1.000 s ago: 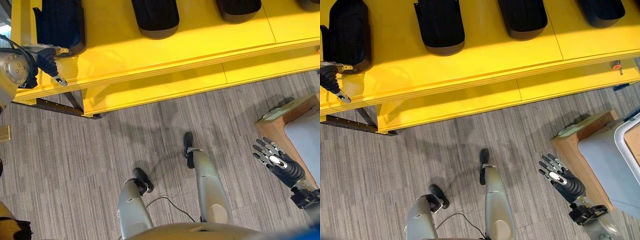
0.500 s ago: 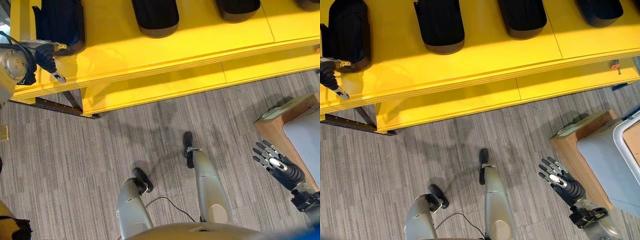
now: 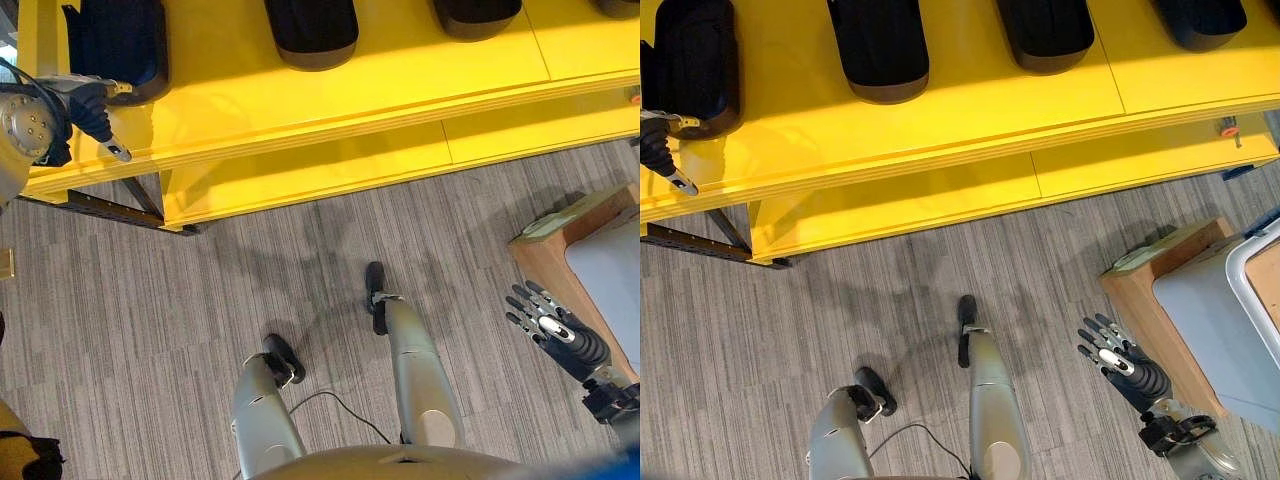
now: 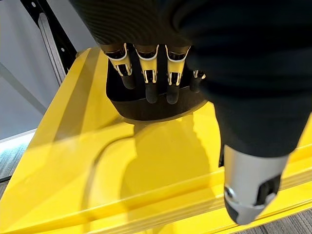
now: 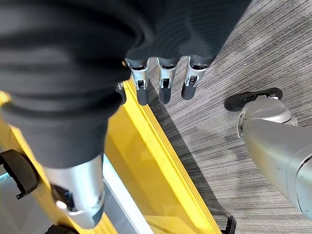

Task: Move parts from the plastic box to the shelf.

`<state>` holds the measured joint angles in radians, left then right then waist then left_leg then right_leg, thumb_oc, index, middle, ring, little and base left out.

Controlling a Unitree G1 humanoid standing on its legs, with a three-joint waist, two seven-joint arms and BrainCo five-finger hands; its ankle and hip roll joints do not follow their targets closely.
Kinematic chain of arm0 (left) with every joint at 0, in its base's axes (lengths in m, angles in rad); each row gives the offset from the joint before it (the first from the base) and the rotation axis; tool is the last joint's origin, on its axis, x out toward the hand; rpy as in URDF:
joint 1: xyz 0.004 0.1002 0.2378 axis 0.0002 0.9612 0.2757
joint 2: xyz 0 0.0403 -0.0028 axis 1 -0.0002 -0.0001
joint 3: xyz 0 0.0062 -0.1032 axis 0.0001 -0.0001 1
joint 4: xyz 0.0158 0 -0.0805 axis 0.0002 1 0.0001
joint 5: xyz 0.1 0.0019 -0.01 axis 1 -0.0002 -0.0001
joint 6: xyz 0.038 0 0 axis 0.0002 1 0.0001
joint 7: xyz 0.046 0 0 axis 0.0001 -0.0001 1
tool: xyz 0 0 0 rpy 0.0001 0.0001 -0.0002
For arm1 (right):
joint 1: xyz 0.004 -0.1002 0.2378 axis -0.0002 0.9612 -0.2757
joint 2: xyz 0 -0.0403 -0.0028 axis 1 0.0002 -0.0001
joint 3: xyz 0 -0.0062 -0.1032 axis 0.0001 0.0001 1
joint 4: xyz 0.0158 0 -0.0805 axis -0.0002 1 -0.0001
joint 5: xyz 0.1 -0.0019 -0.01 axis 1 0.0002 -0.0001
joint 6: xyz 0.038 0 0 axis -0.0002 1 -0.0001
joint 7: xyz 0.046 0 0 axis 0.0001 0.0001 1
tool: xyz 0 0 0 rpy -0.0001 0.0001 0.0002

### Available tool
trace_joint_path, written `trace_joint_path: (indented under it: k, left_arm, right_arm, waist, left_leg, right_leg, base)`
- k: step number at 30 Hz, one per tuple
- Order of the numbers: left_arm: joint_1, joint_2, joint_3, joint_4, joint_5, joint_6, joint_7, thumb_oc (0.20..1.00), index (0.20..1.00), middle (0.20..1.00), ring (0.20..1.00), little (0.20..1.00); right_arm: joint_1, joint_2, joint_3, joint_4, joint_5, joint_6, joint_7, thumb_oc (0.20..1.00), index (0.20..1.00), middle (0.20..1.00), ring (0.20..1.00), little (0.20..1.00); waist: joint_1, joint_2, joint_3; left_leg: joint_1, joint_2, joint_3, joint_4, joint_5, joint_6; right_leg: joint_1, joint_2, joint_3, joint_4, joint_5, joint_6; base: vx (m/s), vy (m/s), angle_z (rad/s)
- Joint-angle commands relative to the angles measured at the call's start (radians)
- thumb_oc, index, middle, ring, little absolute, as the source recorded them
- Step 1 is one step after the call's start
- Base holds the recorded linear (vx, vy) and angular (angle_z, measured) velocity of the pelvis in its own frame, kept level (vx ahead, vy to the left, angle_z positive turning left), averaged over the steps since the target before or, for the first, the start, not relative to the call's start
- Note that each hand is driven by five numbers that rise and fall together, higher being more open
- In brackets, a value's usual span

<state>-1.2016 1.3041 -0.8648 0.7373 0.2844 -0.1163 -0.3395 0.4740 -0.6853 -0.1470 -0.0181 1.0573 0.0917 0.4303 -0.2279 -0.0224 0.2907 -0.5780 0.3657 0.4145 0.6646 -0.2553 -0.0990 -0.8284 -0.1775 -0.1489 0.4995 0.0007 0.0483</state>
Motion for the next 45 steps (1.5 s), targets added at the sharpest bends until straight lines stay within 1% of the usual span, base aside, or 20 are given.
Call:
trace_joint_path:
  k: [1, 16, 33, 45]
  left_arm:
    - [-0.047, 0.003, 0.073, 0.012, -0.021, 0.023, 0.048, 1.0, 1.0, 1.0, 1.0, 1.0]
    - [-0.077, -0.008, 0.071, 0.03, -0.033, 0.028, 0.073, 1.0, 1.0, 1.0, 1.0, 1.0]
    - [-0.127, -0.015, 0.046, 0.065, -0.031, 0.031, 0.091, 1.0, 1.0, 1.0, 1.0, 1.0]
    - [-0.175, -0.042, 0.028, 0.095, -0.045, 0.03, 0.115, 1.0, 1.0, 1.0, 1.0, 1.0]
  right_arm:
    - [0.087, -0.05, -0.059, -0.034, 0.047, -0.02, 0.026, 1.0, 1.0, 1.0, 1.0, 1.0]
    - [0.076, -0.052, -0.054, -0.03, 0.048, -0.02, 0.025, 1.0, 1.0, 1.0, 1.0, 1.0]
    - [0.077, -0.059, -0.056, -0.025, 0.05, -0.017, 0.03, 1.0, 1.0, 1.0, 1.0, 1.0]
    - [0.077, -0.06, -0.059, -0.021, 0.049, -0.016, 0.03, 1.0, 1.0, 1.0, 1.0, 1.0]
  waist:
    - [0.005, -0.003, -0.038]
    - [0.003, -0.004, -0.04]
    - [0.002, -0.006, -0.041]
    - [-0.001, -0.009, -0.042]
  left_leg:
    - [-0.095, 0.133, -0.136, -0.157, 0.282, -0.098]
    - [-0.11, 0.136, -0.136, -0.148, 0.281, -0.096]
    - [-0.128, 0.142, -0.139, -0.137, 0.28, -0.095]
    - [-0.137, 0.146, -0.143, -0.131, 0.28, -0.095]
  right_leg:
    - [0.009, -0.128, 0.112, 0.013, 0.127, 0.158]
    - [-0.008, -0.128, 0.117, 0.02, 0.129, 0.158]
    - [-0.027, -0.129, 0.119, 0.029, 0.131, 0.158]
    - [-0.037, -0.127, 0.124, 0.033, 0.13, 0.158]
  base:
    - [0.0, -0.001, -0.09]
    - [0.0, 0.0, 0.0]
    - [0.0, 0.0, 0.0]
    - [0.0, 0.0, 0.0]
